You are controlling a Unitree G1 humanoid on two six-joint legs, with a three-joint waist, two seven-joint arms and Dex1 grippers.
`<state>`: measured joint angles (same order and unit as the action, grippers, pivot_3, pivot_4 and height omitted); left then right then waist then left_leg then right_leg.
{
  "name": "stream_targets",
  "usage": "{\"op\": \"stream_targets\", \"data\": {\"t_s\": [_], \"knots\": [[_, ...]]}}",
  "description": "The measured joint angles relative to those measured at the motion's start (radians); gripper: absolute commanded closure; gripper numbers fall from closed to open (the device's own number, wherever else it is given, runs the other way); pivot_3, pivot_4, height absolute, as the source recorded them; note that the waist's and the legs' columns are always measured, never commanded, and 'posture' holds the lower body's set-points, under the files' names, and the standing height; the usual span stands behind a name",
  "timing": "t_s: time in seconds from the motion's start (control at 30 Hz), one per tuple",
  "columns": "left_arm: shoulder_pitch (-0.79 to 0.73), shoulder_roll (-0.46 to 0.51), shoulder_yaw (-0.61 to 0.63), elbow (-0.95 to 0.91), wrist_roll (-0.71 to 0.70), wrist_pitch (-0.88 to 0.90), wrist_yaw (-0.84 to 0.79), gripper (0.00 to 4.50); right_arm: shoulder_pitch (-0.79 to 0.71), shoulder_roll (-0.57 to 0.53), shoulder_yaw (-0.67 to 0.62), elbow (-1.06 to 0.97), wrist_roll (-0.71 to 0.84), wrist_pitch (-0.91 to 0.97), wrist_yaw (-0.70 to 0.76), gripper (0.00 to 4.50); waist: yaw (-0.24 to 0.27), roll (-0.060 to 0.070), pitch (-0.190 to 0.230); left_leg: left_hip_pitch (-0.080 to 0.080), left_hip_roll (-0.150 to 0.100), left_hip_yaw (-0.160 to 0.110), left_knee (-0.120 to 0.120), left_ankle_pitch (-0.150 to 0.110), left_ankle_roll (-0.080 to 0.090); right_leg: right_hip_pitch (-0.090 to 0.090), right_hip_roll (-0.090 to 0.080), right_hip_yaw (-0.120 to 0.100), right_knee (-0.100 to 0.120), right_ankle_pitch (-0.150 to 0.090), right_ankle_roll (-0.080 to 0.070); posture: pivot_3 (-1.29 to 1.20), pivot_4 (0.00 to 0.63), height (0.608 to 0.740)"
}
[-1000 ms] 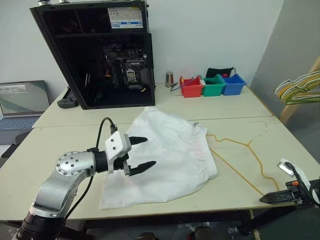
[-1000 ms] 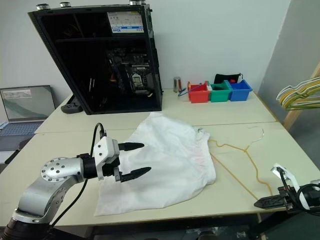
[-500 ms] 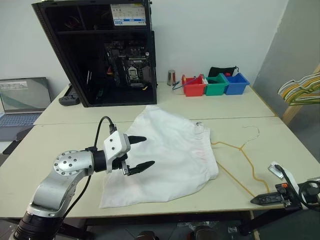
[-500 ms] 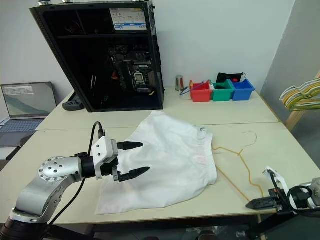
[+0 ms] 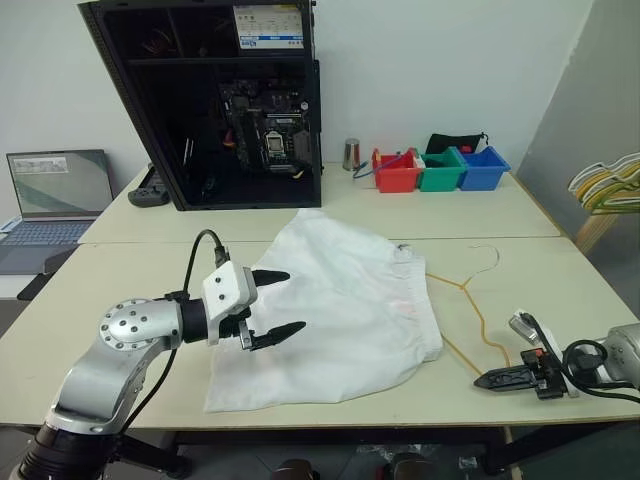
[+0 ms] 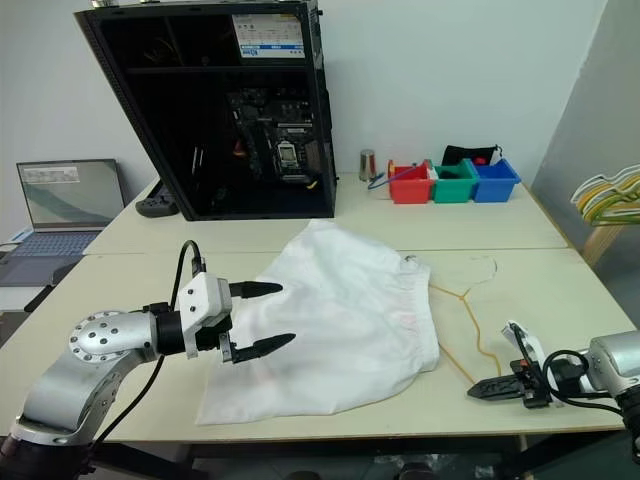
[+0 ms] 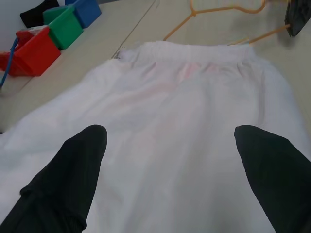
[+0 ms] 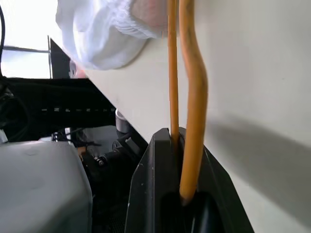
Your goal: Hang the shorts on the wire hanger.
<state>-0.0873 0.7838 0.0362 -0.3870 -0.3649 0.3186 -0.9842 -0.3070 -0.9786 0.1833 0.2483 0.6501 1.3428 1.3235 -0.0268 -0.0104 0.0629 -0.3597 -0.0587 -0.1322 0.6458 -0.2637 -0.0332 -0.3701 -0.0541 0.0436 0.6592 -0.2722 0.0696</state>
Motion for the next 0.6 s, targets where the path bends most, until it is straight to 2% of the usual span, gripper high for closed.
{"op": "stream_targets", "data": {"t_s": [0.43,0.6], "knots": [[-0.007,0.001,0.0,0.0,0.009,-0.008,0.001,0.01,-0.182,0.099,0.014,0.199,-0.02,0.038,-0.06,4.5,0.0,0.0,0.0,-0.002,-0.001,0.0,0.0,0.0,0.0,-0.002,0.0,0.0,0.0,0.0,0.0,0.01,0.008,0.74],[-0.007,0.0,0.0,0.0,0.01,-0.011,0.0,0.01,-0.247,0.139,0.014,0.277,-0.079,-0.033,-0.089,4.5,-0.003,0.0,0.0,-0.002,0.0,0.0,0.0,0.0,0.0,-0.002,0.0,0.0,0.0,0.0,0.0,-0.01,0.013,0.74]]}}
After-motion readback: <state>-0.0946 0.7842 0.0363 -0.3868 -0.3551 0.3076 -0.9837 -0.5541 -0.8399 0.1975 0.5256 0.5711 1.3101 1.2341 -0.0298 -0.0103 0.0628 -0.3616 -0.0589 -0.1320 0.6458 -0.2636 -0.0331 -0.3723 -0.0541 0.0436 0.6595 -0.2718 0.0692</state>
